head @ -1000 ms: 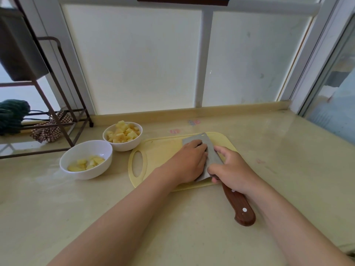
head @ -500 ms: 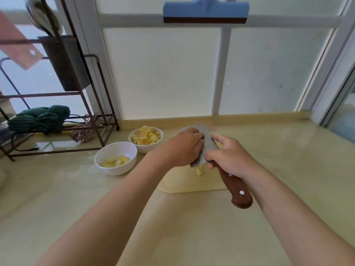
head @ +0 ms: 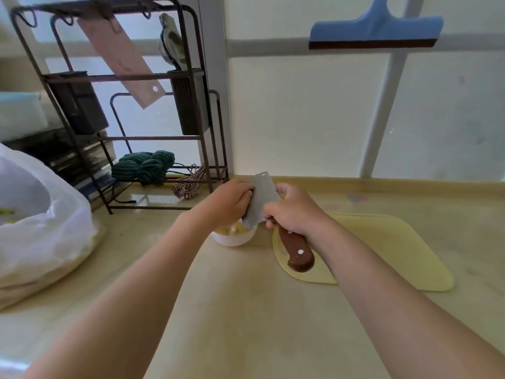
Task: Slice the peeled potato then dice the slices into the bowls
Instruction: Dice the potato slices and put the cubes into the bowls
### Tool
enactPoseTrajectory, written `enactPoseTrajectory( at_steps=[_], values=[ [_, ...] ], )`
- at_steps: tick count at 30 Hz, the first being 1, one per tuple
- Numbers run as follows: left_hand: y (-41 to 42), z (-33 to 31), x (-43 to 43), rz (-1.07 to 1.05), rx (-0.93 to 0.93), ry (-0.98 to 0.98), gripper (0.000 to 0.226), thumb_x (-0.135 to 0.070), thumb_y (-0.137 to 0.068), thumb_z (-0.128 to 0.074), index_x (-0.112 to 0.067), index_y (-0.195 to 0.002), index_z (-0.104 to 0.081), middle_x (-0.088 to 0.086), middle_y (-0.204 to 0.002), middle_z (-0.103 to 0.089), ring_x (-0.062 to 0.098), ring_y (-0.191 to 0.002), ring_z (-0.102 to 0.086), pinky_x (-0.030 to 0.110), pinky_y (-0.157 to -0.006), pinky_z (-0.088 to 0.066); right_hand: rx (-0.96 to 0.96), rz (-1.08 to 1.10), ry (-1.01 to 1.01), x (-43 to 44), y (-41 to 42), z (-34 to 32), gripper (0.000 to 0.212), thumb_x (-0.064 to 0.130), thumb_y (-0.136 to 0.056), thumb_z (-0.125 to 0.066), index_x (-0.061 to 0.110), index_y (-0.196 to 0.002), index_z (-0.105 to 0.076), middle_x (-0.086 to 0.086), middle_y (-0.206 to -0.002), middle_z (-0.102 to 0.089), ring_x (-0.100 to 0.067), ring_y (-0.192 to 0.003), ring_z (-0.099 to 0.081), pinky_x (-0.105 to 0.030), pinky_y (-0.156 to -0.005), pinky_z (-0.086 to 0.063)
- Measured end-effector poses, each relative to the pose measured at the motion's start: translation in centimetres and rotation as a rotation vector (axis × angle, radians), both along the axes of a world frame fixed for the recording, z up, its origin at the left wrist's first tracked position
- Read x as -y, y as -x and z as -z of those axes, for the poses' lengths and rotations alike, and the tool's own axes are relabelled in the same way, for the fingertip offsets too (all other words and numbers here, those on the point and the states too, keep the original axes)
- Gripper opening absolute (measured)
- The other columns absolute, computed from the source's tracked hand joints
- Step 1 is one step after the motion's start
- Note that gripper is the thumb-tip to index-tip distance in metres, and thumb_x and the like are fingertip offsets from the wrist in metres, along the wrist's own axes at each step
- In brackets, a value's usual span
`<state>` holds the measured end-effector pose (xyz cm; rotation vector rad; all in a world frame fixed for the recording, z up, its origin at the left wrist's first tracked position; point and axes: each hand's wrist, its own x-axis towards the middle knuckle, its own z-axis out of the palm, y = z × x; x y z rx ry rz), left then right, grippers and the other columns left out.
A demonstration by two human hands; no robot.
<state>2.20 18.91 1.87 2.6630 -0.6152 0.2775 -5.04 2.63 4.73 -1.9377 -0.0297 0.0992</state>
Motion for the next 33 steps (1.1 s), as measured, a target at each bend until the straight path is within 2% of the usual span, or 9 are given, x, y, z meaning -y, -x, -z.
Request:
enactPoseTrajectory(
  at_steps=[3, 7, 12, 16, 19, 23, 27, 31, 33],
  values=[
    [-0.3, 1.0, -1.0, -0.083, -0.066, -0.063, 0.032, -0.015, -0.102, -0.038, -0.002, -0.121, -0.061, 0.011, -0.128, -0.057, 0.026, -0.118, -0.051, 0.032, -0.100, -0.037, -0.003, 0.044, 0.002, 0.7, -0.1, -0.2, 0.028, -0.004, -0.088, -0.059, 0.023, -0.095, -0.056, -0.008, -0.081, -0.066, -0.009, -0.046, -0.058, -0.014, -0.037, -0.035],
    [-0.4, 2.0, -1.8, -0.159, -0.096, -0.084, 0.022, -0.012, -0.092, -0.047, -0.004, -0.090, -0.068, 0.004, -0.102, -0.058, 0.026, -0.103, -0.058, 0.035, -0.085, -0.046, 0.029, 0.112, 0.042, 3.1, -0.1, -1.0, 0.030, -0.003, -0.087, -0.060, 0.014, -0.112, -0.064, -0.005, -0.071, -0.064, -0.009, -0.045, -0.056, -0.014, -0.036, -0.032],
    [0.7, 0.9, -0.6, -0.196, -0.070, 0.108, 0.029, -0.007, -0.093, -0.048, -0.009, -0.116, -0.067, 0.005, -0.111, -0.065, 0.023, -0.102, -0.061, 0.032, -0.089, -0.051, 0.043, 0.104, 0.079, 5.2, 1.0, -1.8, 0.027, -0.002, -0.087, -0.059, 0.019, -0.104, -0.060, -0.006, -0.075, -0.063, -0.006, -0.044, -0.055, -0.014, -0.038, -0.032],
    [0.9, 0.1, 0.9, -0.248, 0.021, 0.369, 0.018, -0.029, -0.091, -0.058, -0.013, -0.101, -0.059, 0.000, -0.097, -0.059, 0.020, -0.089, -0.057, 0.028, -0.069, -0.045, 0.082, 0.054, 0.146, 4.4, 1.3, -0.9, 0.036, -0.001, -0.086, -0.054, 0.019, -0.115, -0.063, -0.004, -0.072, -0.063, -0.006, -0.042, -0.052, -0.016, -0.037, -0.032],
    [0.7, 0.2, 1.5, -0.297, 0.035, 0.315, 0.054, -0.057, -0.083, -0.062, -0.014, -0.113, -0.048, 0.004, -0.109, -0.049, 0.023, -0.098, -0.046, 0.035, -0.081, -0.042, 0.107, 0.016, 0.183, 3.1, 1.3, -0.1, 0.039, 0.003, -0.088, -0.054, 0.022, -0.121, -0.059, -0.001, -0.076, -0.064, 0.000, -0.037, -0.052, -0.014, -0.035, -0.033],
    [0.6, 0.7, 1.5, -0.355, 0.048, 0.163, 0.073, -0.065, -0.083, -0.058, -0.011, -0.129, -0.043, 0.013, -0.123, -0.045, 0.031, -0.111, -0.042, 0.039, -0.095, -0.036, 0.116, -0.026, 0.229, 1.5, 1.2, 0.7, 0.044, 0.010, -0.086, -0.054, 0.023, -0.129, -0.054, -0.007, -0.093, -0.070, -0.013, -0.059, -0.067, -0.019, -0.040, -0.040],
    [0.4, 1.4, 0.7, -0.405, 0.083, 0.096, 0.059, -0.056, -0.093, -0.050, -0.007, -0.126, -0.044, 0.017, -0.125, -0.047, 0.035, -0.113, -0.043, 0.041, -0.096, -0.035, 0.097, -0.049, 0.244, 0.5, 1.0, 1.3, 0.048, 0.012, -0.086, -0.053, 0.023, -0.132, -0.052, -0.011, -0.104, -0.068, -0.023, -0.070, -0.070, -0.023, -0.046, -0.043],
    [0.7, 1.7, -0.3, -0.383, 0.081, 0.025, 0.038, -0.035, -0.097, -0.049, -0.007, -0.124, -0.045, 0.016, -0.123, -0.047, 0.035, -0.113, -0.044, 0.042, -0.093, -0.040, 0.104, -0.060, 0.236, 1.0, 1.4, 1.3, 0.046, 0.008, -0.089, -0.053, 0.023, -0.131, -0.052, -0.007, -0.089, -0.063, -0.007, -0.052, -0.061, -0.017, -0.040, -0.037],
    [0.9, 1.8, -0.5, -0.371, 0.057, 0.018, 0.034, -0.019, -0.093, -0.052, -0.008, -0.124, -0.045, 0.015, -0.122, -0.047, 0.033, -0.112, -0.045, 0.041, -0.091, -0.043, 0.100, -0.052, 0.229, 1.7, 1.4, 1.3, 0.044, 0.007, -0.088, -0.053, 0.032, -0.124, -0.049, -0.005, -0.089, -0.066, -0.003, -0.047, -0.059, -0.017, -0.042, -0.038]
  ],
)
